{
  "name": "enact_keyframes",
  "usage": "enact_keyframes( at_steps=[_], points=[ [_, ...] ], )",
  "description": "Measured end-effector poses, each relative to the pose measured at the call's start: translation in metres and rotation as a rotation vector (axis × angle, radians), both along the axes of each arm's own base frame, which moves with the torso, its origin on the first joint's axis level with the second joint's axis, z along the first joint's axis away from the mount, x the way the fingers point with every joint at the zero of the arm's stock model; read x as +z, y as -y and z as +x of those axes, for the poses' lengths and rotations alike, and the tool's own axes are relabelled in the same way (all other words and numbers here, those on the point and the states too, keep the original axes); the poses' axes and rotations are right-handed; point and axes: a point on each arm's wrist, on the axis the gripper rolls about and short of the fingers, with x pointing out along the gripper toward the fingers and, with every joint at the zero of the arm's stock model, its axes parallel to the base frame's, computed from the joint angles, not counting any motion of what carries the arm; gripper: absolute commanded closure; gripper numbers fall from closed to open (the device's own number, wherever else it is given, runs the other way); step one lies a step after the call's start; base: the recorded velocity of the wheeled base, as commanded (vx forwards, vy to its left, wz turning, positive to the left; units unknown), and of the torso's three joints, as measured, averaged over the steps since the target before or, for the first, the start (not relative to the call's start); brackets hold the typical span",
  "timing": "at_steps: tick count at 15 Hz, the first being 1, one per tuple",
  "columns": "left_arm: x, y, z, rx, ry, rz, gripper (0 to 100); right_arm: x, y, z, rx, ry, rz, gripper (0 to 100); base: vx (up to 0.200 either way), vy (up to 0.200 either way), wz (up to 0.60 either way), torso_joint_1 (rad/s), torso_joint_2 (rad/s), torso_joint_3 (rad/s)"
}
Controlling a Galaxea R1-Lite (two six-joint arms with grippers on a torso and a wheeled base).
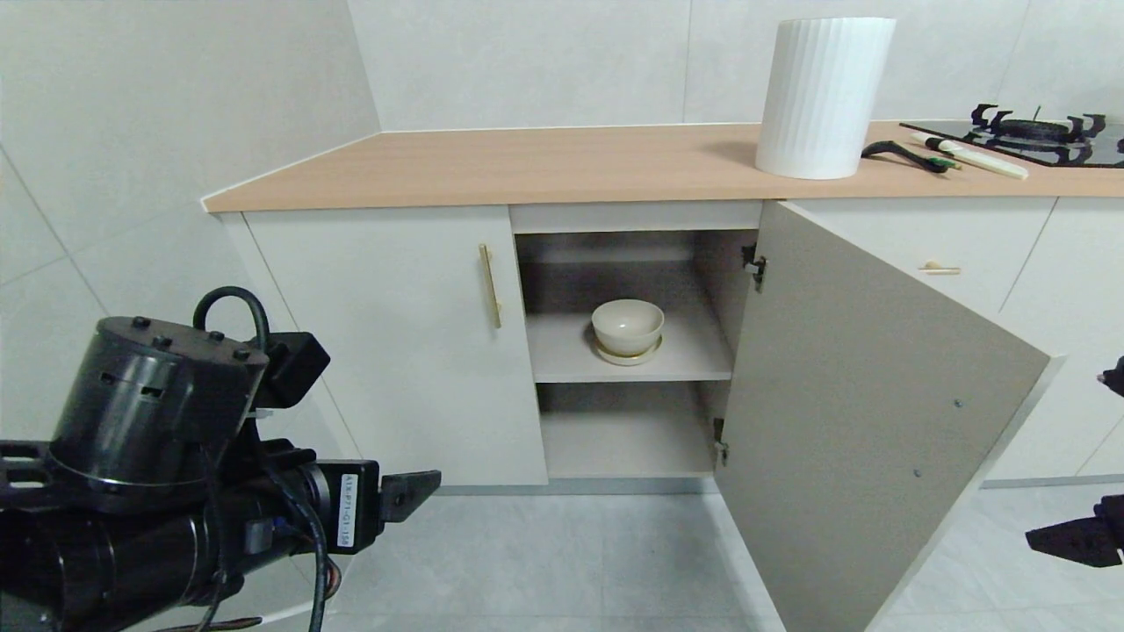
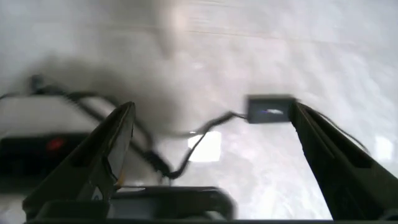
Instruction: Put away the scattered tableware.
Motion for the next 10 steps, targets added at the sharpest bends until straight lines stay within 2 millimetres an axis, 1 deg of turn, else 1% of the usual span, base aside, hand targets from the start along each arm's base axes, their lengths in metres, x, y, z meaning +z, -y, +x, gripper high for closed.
enact_keyframes(
  at_steps=[2,4,7,10],
  points=[
    [0.0,0.0,0.0,0.001,0.0,0.0,0,0.002,0.012,0.004,-0.069,0.011,-0.013,0,0.0,0.0,0.0,0.0,0.0,0.0],
    [0.0,0.0,0.0,0.0,-0.001,0.0,0,0.005,0.022,0.012,-0.14,0.038,-0.013,0,0.0,0.0,0.0,0.0,0.0,0.0],
    [0.0,0.0,0.0,0.001,-0.001,-0.001,0,0.004,0.034,0.035,-0.224,0.104,-0.005,0,0.0,0.0,0.0,0.0,0.0,0.0],
    [0.0,0.0,0.0,0.0,-0.001,-0.001,0,-0.003,0.045,0.058,-0.3,0.139,0.027,0,0.0,0.0,0.0,0.0,0.0,0.0]
  ],
)
